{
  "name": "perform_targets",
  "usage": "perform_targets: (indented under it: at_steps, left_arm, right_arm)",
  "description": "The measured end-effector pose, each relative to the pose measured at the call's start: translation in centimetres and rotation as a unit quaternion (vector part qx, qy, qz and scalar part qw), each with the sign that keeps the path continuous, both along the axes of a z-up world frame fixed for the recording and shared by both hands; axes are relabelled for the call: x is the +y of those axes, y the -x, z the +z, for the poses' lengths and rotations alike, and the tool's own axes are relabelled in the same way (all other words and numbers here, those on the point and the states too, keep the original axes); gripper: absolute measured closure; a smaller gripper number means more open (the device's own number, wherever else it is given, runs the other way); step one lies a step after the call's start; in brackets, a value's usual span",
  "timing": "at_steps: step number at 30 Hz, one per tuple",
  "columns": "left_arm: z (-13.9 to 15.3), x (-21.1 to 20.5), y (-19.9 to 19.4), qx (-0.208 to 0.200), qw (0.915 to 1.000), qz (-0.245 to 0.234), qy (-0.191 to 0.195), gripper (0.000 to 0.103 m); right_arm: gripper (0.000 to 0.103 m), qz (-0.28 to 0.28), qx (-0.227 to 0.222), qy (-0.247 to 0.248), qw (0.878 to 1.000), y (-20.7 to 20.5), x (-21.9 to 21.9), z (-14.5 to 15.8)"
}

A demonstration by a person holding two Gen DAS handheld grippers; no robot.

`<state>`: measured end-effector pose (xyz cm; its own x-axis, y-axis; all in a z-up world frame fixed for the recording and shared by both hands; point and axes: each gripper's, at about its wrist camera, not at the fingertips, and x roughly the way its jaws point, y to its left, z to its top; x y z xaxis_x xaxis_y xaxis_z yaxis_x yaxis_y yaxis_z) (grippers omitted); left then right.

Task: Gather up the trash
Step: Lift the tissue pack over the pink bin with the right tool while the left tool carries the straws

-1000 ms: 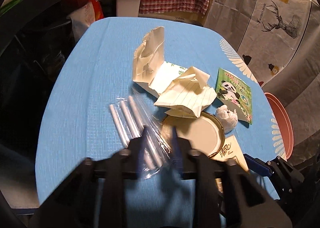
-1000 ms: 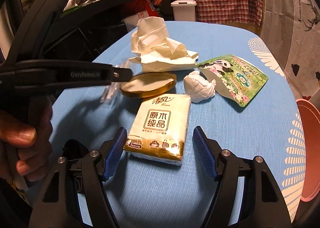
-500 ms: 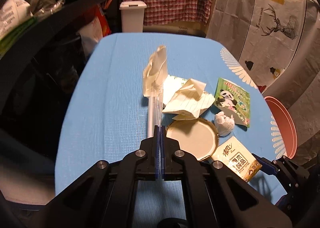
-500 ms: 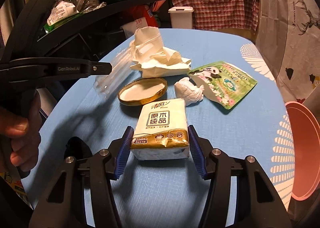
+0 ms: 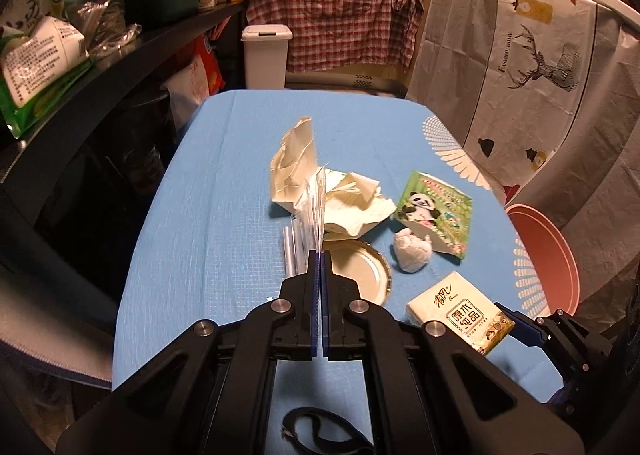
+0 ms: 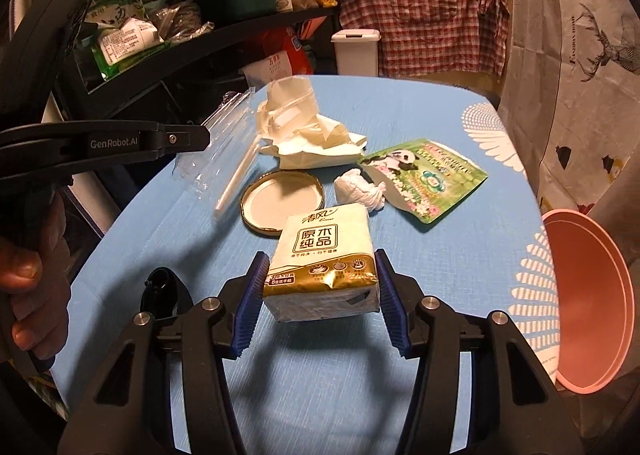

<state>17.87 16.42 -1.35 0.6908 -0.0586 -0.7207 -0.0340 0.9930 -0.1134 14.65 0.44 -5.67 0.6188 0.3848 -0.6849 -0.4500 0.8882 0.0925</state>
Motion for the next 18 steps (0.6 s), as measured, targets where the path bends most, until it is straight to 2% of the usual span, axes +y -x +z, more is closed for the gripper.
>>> perform_targets:
  at_steps: [11,18]
  left_arm:
    - [1.6,-1.8,2.3,-0.022,0.9997,-0.003,0.005,0.102]
    - [3.1,-2.9,3.1,-0.038,0.9992,-0.006,0.01,0.102]
  right_arm:
    - [0.051,-0.021,-0.026,-0.018,0.999,1.1,-3.0,2.7]
    - [0.051,-0.032,-0.054,-0.026,0.998,1.5,-5.1,6.2]
